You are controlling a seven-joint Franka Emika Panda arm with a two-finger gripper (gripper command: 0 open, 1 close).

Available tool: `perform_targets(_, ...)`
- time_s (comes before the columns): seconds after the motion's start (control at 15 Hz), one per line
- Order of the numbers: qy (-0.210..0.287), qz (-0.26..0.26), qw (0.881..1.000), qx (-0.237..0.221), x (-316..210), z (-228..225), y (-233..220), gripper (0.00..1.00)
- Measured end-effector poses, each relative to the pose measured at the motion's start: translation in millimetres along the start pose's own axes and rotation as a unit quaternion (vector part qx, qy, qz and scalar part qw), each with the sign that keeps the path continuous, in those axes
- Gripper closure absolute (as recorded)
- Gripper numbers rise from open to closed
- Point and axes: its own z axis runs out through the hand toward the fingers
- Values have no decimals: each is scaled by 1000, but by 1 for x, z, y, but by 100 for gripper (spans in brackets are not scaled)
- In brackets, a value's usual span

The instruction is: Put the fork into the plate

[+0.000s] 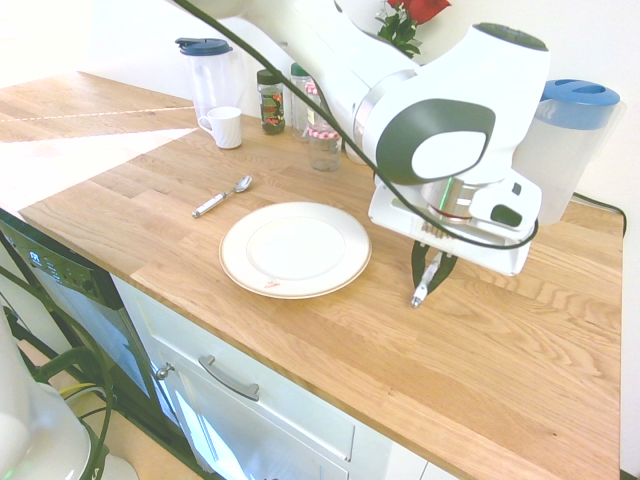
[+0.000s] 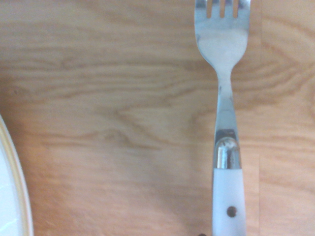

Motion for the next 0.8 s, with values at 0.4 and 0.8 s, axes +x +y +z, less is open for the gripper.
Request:
perform_targets(0.4,-14,-57,998,25,-38,-19,-100,100)
perform_targets(0.8,-50,-106,993,10,-109,6,-115,100)
